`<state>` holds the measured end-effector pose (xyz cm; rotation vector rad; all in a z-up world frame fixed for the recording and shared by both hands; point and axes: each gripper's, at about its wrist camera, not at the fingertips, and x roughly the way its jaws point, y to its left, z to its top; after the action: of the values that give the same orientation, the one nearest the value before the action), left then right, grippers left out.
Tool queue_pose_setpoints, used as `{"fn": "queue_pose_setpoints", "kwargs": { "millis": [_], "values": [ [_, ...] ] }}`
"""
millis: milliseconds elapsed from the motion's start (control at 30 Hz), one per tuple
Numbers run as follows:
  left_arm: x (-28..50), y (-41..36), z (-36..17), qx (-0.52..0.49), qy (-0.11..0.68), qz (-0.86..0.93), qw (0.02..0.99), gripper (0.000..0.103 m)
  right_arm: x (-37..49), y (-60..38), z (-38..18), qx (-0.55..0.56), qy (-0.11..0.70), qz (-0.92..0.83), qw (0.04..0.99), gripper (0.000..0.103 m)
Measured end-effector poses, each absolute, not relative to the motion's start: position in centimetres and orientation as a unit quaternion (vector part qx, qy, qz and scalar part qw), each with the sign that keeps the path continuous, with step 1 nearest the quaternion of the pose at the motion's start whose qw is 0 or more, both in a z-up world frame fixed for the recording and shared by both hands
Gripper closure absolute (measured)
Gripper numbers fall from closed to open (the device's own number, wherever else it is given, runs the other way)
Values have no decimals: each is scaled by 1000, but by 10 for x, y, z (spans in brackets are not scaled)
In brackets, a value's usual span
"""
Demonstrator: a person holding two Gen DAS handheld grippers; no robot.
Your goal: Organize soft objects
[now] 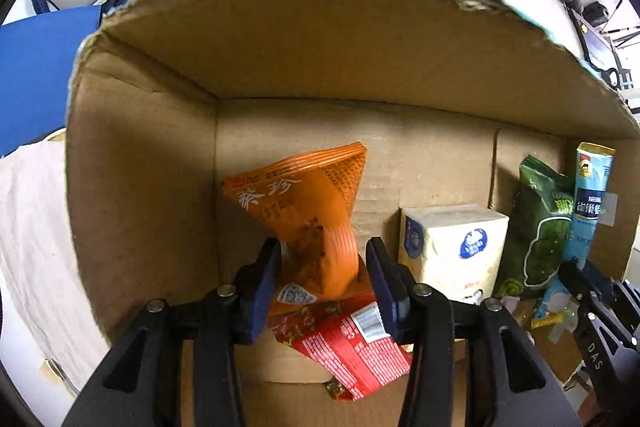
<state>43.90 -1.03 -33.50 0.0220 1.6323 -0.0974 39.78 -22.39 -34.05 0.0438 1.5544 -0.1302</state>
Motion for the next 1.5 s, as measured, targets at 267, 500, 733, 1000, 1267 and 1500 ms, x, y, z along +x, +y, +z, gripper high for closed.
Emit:
{"fn": "queue_pose_setpoints", "kwargs": {
  "millis": [267, 500, 733, 1000, 1267, 1500],
  "values": [
    [420, -16, -303, 9, 708, -44, 705, 51, 393, -220, -317, 33, 692, -41, 720, 42],
    [393, -18, -270, 14, 679, -43, 733, 39, 387, -211, -304, 37, 688, -29, 724, 42],
    [374, -12, -250, 17, 661, -43, 749, 7, 373, -208, -297, 54, 684, -16, 727, 13],
    [358, 0, -233, 6, 640, -38, 767, 3, 346, -204, -278, 54, 670, -16, 740, 0],
    [306, -6, -183, 9, 599, -31, 800, 3, 302, -209, -238, 55, 643, -17, 763, 0],
    [244, -16, -125, 23, 554, -14, 832, 3, 240, -214, -175, 60, 598, -9, 799, 0]
  ]
}}
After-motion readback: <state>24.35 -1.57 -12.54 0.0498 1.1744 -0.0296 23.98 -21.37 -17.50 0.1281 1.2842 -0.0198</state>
